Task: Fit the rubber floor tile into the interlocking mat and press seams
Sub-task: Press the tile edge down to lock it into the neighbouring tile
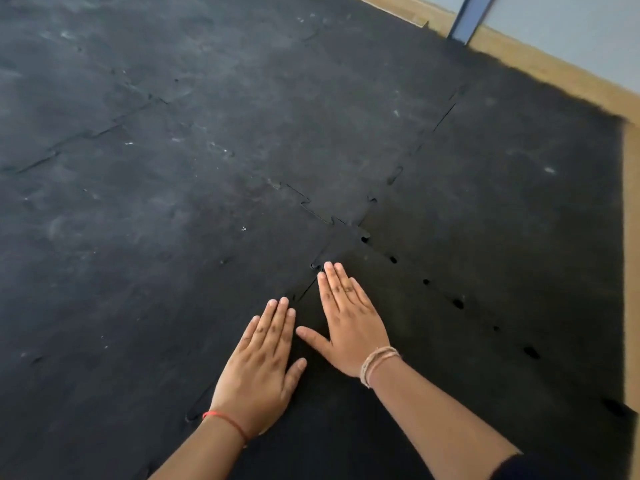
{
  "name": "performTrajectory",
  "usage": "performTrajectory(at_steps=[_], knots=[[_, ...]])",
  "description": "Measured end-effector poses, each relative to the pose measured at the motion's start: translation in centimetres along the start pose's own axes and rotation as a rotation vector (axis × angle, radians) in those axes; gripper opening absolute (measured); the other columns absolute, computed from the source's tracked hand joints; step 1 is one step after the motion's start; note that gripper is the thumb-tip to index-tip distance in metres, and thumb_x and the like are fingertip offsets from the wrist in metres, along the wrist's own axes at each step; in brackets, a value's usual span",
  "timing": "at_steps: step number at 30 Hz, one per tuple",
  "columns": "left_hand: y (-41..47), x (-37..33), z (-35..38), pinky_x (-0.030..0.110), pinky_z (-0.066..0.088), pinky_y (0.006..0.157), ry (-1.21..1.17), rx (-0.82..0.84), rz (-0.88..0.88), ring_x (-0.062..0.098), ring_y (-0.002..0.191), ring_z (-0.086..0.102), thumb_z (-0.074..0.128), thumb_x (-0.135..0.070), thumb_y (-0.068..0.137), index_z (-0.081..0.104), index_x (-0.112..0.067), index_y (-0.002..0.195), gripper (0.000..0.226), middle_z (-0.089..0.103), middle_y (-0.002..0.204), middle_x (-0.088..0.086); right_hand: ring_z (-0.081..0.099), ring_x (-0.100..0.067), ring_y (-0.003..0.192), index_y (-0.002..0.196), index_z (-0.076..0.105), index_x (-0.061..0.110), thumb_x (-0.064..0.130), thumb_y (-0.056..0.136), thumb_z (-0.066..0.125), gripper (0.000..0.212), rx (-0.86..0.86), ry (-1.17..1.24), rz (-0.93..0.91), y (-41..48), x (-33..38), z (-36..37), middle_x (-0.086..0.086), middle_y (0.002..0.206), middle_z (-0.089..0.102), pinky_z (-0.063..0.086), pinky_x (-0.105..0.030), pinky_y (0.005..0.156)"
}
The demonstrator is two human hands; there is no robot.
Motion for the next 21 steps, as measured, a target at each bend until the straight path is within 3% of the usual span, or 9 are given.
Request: performTrajectory(at_steps=[6, 9, 12, 16, 18, 20, 21], knots=[[0.2, -0.1, -0.2, 0.034, 0.005, 0.109, 0.006, 0.063, -0.012, 0.021, 0.138, 0.001, 0.004, -0.045, 0.094, 0.033, -0.001, 0.135, 0.067, 0.029, 0.145, 0.016, -0.024, -0.018, 0.139, 0.142, -0.017, 0.012, 0.073, 0.079, 0.004, 0.09, 0.071, 0.059, -0.026, 0.5, -0.2, 0.2, -0.005, 0.154, -0.019, -0.014, -0.033, 0.113], [0.3, 0.0, -0.5, 0.033, 0.005, 0.108, -0.006, 0.078, -0.031, 0.018, 0.138, -0.005, 0.005, -0.045, 0.094, 0.034, -0.001, 0.135, 0.067, 0.029, 0.144, 0.016, -0.025, -0.016, 0.138, 0.144, -0.014, 0.012, 0.074, 0.08, 0.011, 0.093, 0.103, 0.075, -0.056, 0.8, -0.4, 0.2, -0.005, 0.155, -0.018, -0.011, -0.032, 0.113], [0.1, 0.0, -0.3, 0.033, 0.005, 0.108, -0.056, 0.092, -0.034, 0.019, 0.137, 0.0, 0.006, -0.046, 0.094, 0.037, 0.0, 0.133, 0.068, 0.033, 0.142, 0.017, -0.027, -0.013, 0.134, 0.145, -0.013, 0.012, 0.073, 0.081, 0.02, 0.095, 0.132, 0.066, -0.079, 1.2, -0.7, 0.4, -0.005, 0.156, -0.018, -0.011, -0.031, 0.111], [1.2, -0.7, 0.0, 0.032, 0.004, 0.108, -0.057, 0.072, -0.02, 0.03, 0.137, 0.018, 0.013, -0.043, 0.093, 0.038, 0.003, 0.131, 0.065, 0.033, 0.14, 0.02, -0.024, -0.015, 0.138, 0.143, -0.014, 0.015, 0.079, 0.075, 0.009, 0.096, -0.005, 0.095, 0.005, 0.9, -1.3, 0.4, 0.001, 0.15, -0.023, -0.006, -0.035, 0.116], [2.7, -1.5, -0.3, 0.033, -0.005, 0.111, -0.033, 0.021, -0.034, 0.035, 0.138, 0.009, 0.009, -0.046, 0.087, 0.02, 0.002, 0.138, 0.071, 0.013, 0.148, 0.02, -0.019, -0.02, 0.141, 0.143, -0.014, 0.013, 0.08, 0.074, 0.008, 0.098, -0.15, 0.142, 0.262, 0.4, -4.2, -0.6, -0.004, 0.153, -0.019, -0.008, -0.035, 0.114], [4.0, -2.6, 0.0, 0.035, -0.022, 0.11, -0.004, -0.009, 0.037, 0.028, 0.135, -0.022, -0.011, -0.05, 0.079, -0.014, -0.005, 0.139, 0.075, -0.022, 0.147, 0.011, -0.013, -0.023, 0.143, 0.145, -0.008, 0.008, 0.082, 0.071, 0.019, 0.108, -0.163, 0.18, 0.501, -0.1, -7.8, -1.2, -0.011, 0.157, -0.01, -0.006, -0.036, 0.114], [4.6, -2.7, 0.5, 0.034, -0.024, 0.109, -0.008, 0.01, 0.053, 0.025, 0.133, -0.029, -0.015, -0.052, 0.077, -0.021, -0.008, 0.138, 0.075, -0.029, 0.145, 0.008, -0.01, -0.024, 0.144, 0.145, -0.005, 0.007, 0.085, 0.068, 0.024, 0.114, -0.143, 0.19, 0.539, 0.2, -8.9, -1.3, -0.012, 0.157, -0.006, -0.005, -0.036, 0.114]])
Point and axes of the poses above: each hand's wrist, its own y-axis towards the middle knuckle, its own z-axis out of the palm, x = y × z, the point moved 9 cm from there along y, towards the middle knuckle
